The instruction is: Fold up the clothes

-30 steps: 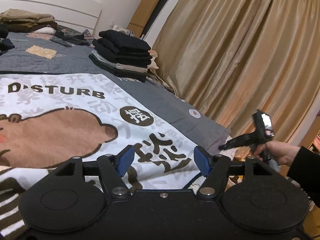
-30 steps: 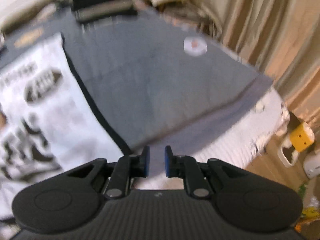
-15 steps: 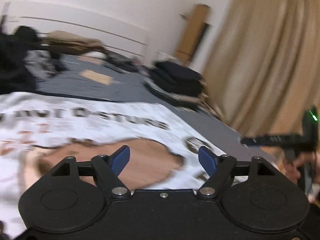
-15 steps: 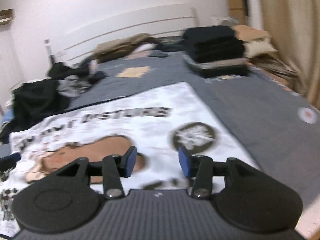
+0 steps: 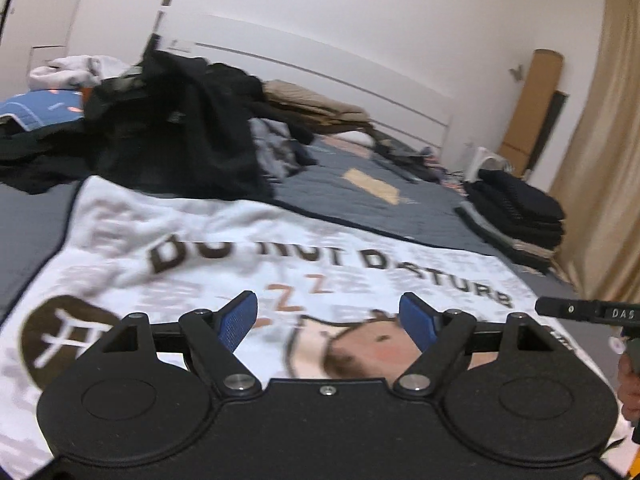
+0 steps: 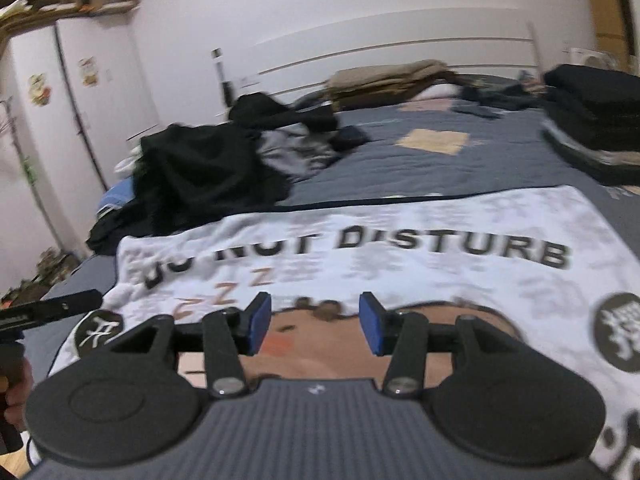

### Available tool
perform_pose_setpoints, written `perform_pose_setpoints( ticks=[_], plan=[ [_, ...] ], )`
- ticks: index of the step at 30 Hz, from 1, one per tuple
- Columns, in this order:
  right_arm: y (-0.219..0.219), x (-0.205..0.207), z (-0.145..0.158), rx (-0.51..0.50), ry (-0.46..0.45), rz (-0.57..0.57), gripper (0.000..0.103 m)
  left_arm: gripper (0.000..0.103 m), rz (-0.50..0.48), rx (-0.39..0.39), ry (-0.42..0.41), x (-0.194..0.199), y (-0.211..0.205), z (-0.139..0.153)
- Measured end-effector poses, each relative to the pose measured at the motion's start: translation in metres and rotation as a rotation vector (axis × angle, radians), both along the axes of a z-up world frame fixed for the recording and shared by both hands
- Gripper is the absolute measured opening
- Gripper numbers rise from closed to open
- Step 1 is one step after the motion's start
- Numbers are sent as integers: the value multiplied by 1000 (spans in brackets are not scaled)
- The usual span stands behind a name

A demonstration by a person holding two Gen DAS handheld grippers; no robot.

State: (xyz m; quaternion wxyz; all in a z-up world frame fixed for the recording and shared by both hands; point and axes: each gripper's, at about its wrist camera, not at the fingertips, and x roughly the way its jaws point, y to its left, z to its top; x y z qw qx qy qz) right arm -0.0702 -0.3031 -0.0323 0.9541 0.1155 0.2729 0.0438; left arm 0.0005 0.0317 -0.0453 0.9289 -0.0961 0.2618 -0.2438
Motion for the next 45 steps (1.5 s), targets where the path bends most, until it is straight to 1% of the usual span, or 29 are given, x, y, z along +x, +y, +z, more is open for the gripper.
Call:
perform_pose_setpoints(
  ticks=[4,7,9,12,14,16,19,21,25,26,31,33,35,37,38,39,40,41,42,43,44,45],
  plan=[
    [25,19,-9,0,2,43,48,77,24,31,7,0,20,-8],
    [42,28,-25,7,24,63,48,77,40,64,13,1,31,-15],
    [50,32,-34,29,31,70,48,77,47,76,13,5,41,-15],
    [57,37,-35,33,21,100,48,77,71,65,27,18,60,-14],
    [59,38,-32,33,6,110,48,77,94,72,34,33,72,-11],
    [58,38,-30,47,-5,116,48,77,121,105,8,50,83,-6],
    [57,40,-29,52,-14,133,48,77,168,148,11,87,99,2],
    [56,41,-27,65,-25,137,48,77,186,142,26,111,110,6],
    [56,43,-20,104,-48,149,48,77,232,160,69,161,125,6],
    [56,42,-18,109,-56,155,48,77,246,155,90,175,130,4],
    [61,40,-8,120,-83,180,49,77,295,181,161,226,138,-16],
    [62,40,-6,122,-87,183,50,77,295,191,185,241,137,-24],
    [63,40,-6,126,-86,186,50,77,309,163,226,254,138,-35],
    [63,42,-8,127,-79,183,52,77,324,117,273,266,140,-46],
    [63,42,-10,129,-75,182,53,73,327,88,294,271,140,-52],
    [63,43,-11,130,-70,181,53,59,323,70,301,275,140,-56],
    [62,44,-12,130,-65,180,53,48,301,65,297,275,136,-58],
    [62,44,-14,132,-59,177,54,20,258,90,278,274,129,-59],
    [61,45,-15,133,-54,175,54,16,214,132,247,270,121,-59],
    [60,45,-16,136,-52,173,54,16,172,173,198,261,111,-57],
    [60,45,-16,139,-50,172,54,16,124,203,142,250,102,-55],
    [59,45,-17,141,-49,170,54,15,60,216,91,238,94,-53]
  ],
)
